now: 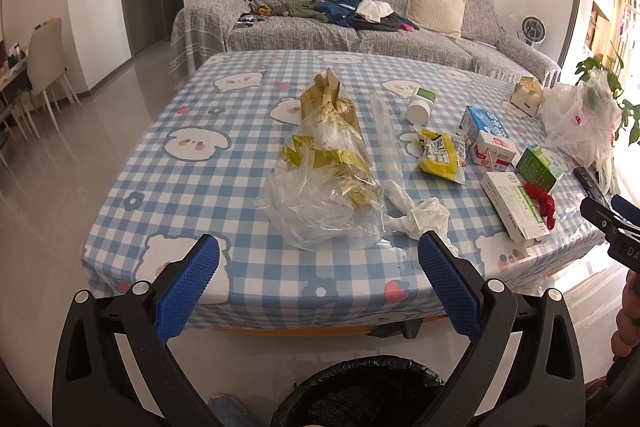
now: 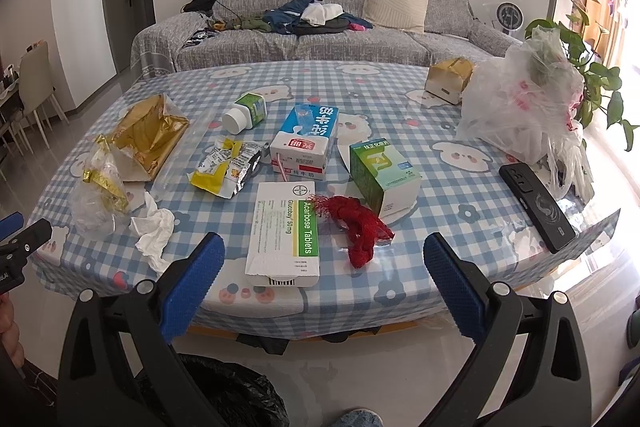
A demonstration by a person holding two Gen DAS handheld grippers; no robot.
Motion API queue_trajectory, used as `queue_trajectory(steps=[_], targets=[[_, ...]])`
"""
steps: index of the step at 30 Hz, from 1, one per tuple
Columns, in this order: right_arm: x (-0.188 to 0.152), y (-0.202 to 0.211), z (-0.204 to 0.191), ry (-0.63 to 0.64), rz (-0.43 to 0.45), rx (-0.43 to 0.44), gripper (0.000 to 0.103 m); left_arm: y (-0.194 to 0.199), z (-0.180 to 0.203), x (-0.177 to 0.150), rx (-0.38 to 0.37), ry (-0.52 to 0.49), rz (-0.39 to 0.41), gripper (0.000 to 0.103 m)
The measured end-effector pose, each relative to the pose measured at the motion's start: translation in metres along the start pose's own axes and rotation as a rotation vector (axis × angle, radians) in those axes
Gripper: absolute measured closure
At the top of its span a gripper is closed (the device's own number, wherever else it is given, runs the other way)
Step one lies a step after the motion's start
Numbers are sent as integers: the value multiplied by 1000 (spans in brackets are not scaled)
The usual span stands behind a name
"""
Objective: Collect trash
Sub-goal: 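Grasp the clear plastic bag with gold wrapper with left tool while right tool grasps the white Acarbose Tablets box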
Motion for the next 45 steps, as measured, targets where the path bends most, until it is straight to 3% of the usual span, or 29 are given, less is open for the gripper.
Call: queue_trajectory(steps=[10,20,24,30,39,45], targets=[[3,-56,-45,78,-108,10,7,-59,-25,11,40,21,-72,6],[12,-98,-67,100,-188,7,9,-93,-26,27,-11,16,-108,6],[16,-113,-71,78,-227,18,13,-102,-20,34,-34,9,-113,6],[15,-123,-77,71,-259,19,20,-114,-15,39,-10,-8,-130,6],[9,-125,-78,62,-287,13,30,-117,-13,37,28,-20,-153,24],[9,-123,-78,58,-289,28,40,-119,-15,35,8,-1,-167,43]])
Point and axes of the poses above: each gripper's, at about its wrist camera, not at the fingertips, and y roughly against the way its jaws point, z to its right, x to its top, the point moved 2 cm from there along -y, roughly the way its jaws point, and after that the axes turned 11 degrees about -x, right-handed, at the moved point
